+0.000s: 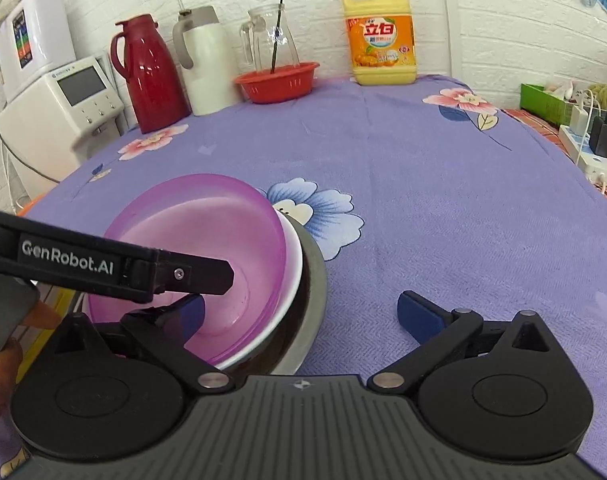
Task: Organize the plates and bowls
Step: 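Lower the pink bowl into the red-patterned bowl and adjust it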
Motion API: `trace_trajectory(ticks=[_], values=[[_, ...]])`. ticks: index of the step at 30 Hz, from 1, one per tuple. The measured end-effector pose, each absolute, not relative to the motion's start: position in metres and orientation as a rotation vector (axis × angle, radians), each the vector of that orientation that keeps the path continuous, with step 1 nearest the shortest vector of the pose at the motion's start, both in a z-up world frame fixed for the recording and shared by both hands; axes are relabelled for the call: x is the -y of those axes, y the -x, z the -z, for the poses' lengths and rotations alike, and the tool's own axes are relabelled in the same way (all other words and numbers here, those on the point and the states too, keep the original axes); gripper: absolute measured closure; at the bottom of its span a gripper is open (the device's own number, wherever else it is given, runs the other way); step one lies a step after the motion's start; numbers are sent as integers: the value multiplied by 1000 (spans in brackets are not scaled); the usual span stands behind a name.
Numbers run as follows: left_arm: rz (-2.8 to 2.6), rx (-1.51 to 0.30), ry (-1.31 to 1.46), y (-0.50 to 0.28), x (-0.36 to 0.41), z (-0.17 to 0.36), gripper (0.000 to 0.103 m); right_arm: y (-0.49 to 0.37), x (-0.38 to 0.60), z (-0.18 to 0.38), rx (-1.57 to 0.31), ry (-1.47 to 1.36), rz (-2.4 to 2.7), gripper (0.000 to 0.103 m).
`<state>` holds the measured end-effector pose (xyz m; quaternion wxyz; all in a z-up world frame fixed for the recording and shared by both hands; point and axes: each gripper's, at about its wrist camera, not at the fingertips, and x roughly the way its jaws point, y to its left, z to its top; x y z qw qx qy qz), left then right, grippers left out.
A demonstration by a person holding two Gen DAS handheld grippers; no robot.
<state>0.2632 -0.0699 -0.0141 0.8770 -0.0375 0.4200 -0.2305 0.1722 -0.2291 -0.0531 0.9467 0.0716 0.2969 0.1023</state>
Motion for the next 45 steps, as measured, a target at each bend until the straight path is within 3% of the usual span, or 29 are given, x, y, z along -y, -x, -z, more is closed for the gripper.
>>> trace_trajectory(ticks=[31,34,39,45], values=[[468,-862,82,-255,66,10,27,-165,215,45,-620,-178,-217,0],[485,-869,117,-254,65,14,31,-163,211,47,-616,-204,-261,4],[438,-847,166,-242,75,16,43,-161,205,45,-617,-215,-226,1],[444,-883,209,-233,83,14,43,-151,204,39,-627,-207,-163,0]])
